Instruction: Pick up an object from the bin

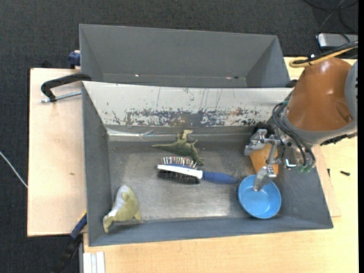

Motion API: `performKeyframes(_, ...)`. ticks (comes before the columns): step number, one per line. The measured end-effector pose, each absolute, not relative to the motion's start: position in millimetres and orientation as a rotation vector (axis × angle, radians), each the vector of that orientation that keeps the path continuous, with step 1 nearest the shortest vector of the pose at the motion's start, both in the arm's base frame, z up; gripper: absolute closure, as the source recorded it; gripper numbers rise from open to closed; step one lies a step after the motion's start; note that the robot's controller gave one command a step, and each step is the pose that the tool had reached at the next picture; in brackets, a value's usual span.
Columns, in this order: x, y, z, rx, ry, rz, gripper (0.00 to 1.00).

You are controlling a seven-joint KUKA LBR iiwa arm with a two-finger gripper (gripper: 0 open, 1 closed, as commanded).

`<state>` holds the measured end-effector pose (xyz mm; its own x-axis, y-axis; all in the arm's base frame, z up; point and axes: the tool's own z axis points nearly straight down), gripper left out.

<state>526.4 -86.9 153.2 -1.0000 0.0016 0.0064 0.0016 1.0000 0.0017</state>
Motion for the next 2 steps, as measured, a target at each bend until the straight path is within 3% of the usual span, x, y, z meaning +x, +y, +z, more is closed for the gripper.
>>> performKeyframes(1, 511.2, -90.6, 70.8, 0.093, -3.145, 0.000, 0.00)
performKeyframes(2, 514.4, -92.0, 74.8, 0.096, -3.155, 0.007, 1.00)
